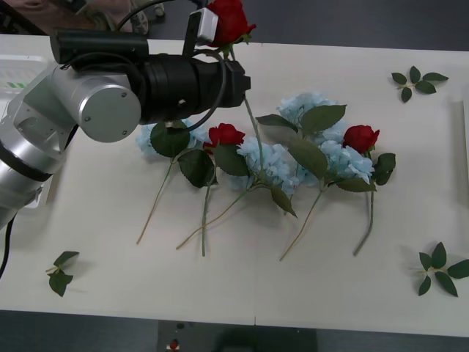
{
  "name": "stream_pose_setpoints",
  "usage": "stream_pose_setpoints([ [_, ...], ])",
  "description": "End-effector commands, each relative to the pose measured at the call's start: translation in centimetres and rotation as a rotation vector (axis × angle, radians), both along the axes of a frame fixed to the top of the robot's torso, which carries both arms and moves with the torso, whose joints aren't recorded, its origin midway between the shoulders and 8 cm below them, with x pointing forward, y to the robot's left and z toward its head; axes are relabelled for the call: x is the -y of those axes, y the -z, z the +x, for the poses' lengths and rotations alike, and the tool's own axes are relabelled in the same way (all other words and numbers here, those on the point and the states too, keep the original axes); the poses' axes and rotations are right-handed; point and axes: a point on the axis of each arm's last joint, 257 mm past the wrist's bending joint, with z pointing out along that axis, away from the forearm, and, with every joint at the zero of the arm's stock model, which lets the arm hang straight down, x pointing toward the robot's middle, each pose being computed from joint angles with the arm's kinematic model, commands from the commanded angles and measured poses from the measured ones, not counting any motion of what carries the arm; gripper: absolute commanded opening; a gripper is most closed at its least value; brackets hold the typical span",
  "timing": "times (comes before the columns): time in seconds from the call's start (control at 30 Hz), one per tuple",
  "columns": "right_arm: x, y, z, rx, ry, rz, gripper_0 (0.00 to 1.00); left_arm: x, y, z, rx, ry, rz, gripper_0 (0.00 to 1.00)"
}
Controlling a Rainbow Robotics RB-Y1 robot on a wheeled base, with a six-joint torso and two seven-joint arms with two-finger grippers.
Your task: Put the red flowers into the right box and the blue flowers into the left box
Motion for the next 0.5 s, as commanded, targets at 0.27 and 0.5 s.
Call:
stream_pose_setpoints([
  [0.27,8.4,-4.7,4.1,0.079,-0.061,-0.1,0.0,8.6,-9.0,-1.8,0.114,0.126,-0.109,0.0],
  [0.5,12.0,-0.4,3.5,0.053,-0.018,-0.14,0.0,12.7,-12.3,-4.1,0.138,0.198,-0.157,0.0],
])
